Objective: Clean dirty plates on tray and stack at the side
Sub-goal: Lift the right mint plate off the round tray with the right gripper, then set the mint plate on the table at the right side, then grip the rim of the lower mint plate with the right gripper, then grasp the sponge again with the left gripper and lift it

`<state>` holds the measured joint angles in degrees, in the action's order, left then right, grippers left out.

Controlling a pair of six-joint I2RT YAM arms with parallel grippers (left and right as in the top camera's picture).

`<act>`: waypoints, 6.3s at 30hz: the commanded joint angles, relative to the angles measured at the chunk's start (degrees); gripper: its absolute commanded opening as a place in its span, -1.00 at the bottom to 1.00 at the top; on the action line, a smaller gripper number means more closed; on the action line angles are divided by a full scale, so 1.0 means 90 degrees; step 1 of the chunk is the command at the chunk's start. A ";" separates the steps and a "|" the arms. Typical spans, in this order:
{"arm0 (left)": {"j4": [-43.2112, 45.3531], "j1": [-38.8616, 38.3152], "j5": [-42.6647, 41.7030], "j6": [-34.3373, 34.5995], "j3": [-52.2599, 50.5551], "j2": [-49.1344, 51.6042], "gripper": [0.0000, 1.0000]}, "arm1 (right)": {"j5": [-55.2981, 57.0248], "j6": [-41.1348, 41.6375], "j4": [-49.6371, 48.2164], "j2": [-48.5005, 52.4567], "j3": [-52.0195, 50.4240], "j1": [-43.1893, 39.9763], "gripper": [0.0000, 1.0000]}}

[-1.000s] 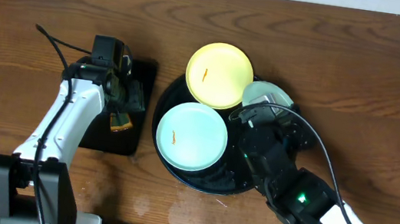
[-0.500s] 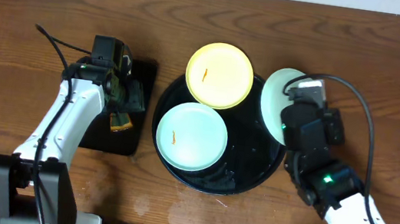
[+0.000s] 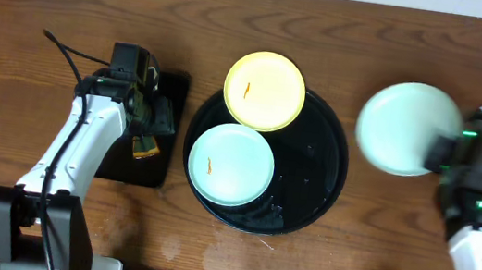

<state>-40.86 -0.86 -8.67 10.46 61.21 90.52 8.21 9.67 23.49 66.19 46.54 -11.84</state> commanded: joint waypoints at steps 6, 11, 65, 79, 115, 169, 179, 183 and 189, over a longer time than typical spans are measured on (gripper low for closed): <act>-0.0022 0.0017 0.0012 -0.0041 0.0109 -0.0058 0.29 | -0.1804 0.1834 -0.0073 0.1457 0.0124 -0.2868 -0.98; -0.0022 0.0017 0.0012 -0.0041 0.0109 -0.0058 0.29 | -0.2390 0.1894 -0.0695 0.2268 0.0124 -0.3378 -0.98; -0.1020 0.0017 -0.0420 -0.0041 0.0313 -0.1783 0.30 | -0.3121 -0.1608 -0.1309 0.3871 0.0240 0.4617 -0.13; -0.1022 0.0017 -0.0415 -0.0044 0.0311 -0.1778 0.30 | 0.0078 0.0389 -0.0061 0.3262 0.0294 0.4449 -0.98; -0.0566 0.0017 0.1367 0.0539 0.0080 0.0481 0.24 | -0.0291 0.0104 -0.0151 0.3888 0.0272 0.4010 -0.98; -0.0697 0.0046 0.1681 0.0260 0.0748 0.0750 -0.10 | -0.0296 0.0109 -0.0134 0.3888 0.0272 0.4010 -0.98; -0.0746 0.0049 0.1681 0.0882 0.0102 0.0969 -0.14 | -0.0299 0.0107 -0.0131 0.3888 0.0272 0.4010 -0.95; -0.0284 0.0049 0.1353 0.0896 -0.0289 0.1137 -0.43 | -0.0299 0.0107 -0.0134 0.3888 0.0272 0.4010 -0.92; 0.0112 0.0046 0.1280 0.0736 -0.0408 0.1338 -0.83 | -0.0296 0.0107 -0.0121 0.3888 0.0272 0.4007 -0.53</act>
<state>-40.66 -0.75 4.03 18.09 58.41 101.16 6.02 10.87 21.37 98.76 50.52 24.38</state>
